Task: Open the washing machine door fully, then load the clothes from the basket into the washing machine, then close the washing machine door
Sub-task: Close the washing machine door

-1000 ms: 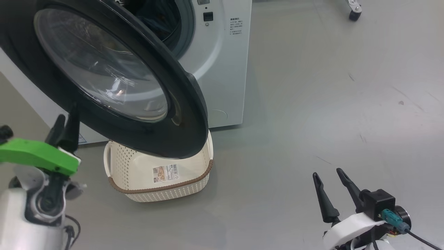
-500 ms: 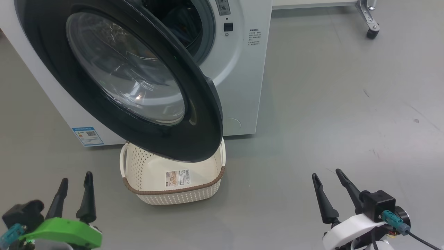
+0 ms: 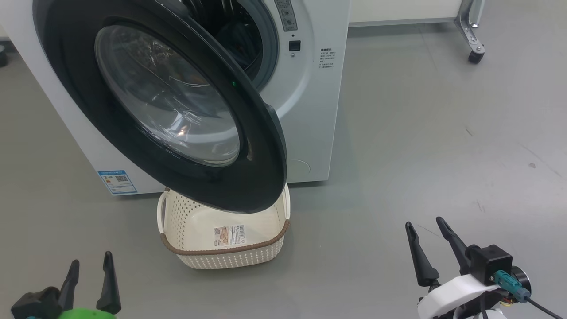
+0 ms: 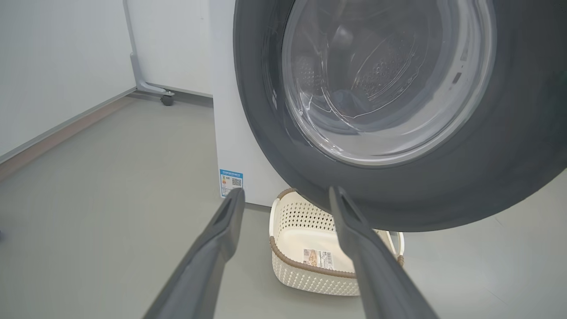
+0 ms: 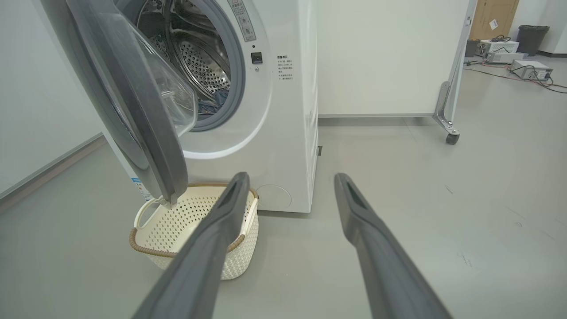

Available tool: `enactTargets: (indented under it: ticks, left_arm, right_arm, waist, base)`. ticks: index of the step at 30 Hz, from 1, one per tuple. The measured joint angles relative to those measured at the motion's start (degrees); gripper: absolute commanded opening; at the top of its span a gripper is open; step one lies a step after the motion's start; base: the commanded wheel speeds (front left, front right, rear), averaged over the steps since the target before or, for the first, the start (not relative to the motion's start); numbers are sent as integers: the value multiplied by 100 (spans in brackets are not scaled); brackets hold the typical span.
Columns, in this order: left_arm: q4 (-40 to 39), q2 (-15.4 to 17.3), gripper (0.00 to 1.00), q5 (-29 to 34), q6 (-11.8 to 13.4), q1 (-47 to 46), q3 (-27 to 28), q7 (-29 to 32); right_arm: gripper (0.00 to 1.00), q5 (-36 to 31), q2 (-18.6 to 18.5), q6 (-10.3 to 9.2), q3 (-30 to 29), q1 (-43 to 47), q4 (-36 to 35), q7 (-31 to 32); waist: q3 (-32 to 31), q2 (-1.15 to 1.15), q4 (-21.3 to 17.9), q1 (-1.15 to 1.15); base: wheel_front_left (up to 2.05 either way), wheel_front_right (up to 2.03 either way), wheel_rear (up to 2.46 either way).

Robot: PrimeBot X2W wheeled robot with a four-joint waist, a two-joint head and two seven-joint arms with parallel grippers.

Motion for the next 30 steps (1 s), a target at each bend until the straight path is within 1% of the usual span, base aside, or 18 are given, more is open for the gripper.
enactTargets:
  ticks: [4, 10, 20, 28, 29, 30]
  left_arm:
    - [-283, -179, 100, 101, 9, 25, 241, 9]
    - [-511, -326, 100, 287, 10, 80, 497, 9]
    - [-678, -548, 100, 479, 2, 229, 664, 9]
    - [-739, -637, 100, 614, -94, 329, 701, 9]
    - [-744, -656, 100, 635, -99, 333, 709, 9]
    - [-751, -671, 100, 639, -102, 333, 716, 9]
  right_arm:
    - [100, -4, 9, 0, -35, 35, -16, 0]
    - [100, -5, 23, 0, -78, 53, -35, 0]
    - [100, -14, 26, 0, -74, 54, -51, 0]
    - [100, -20, 29, 0, -55, 54, -52, 0]
    - [82, -33, 29, 0, -54, 54, -53, 0]
    - [48, -42, 29, 0, -54, 54, -53, 0]
  waist:
    - [-18, 0, -8, 0]
    - [-29, 0, -5, 0]
    - [-25, 0, 45, 0]
    - [-12, 0, 82, 0]
    - [-12, 0, 85, 0]
    - [-13, 0, 87, 0]
  base:
    - [0, 0, 0]
    - [0, 0, 0]
    - [0, 0, 0]
    - [0, 0, 0]
    - [0, 0, 0]
    - [0, 0, 0]
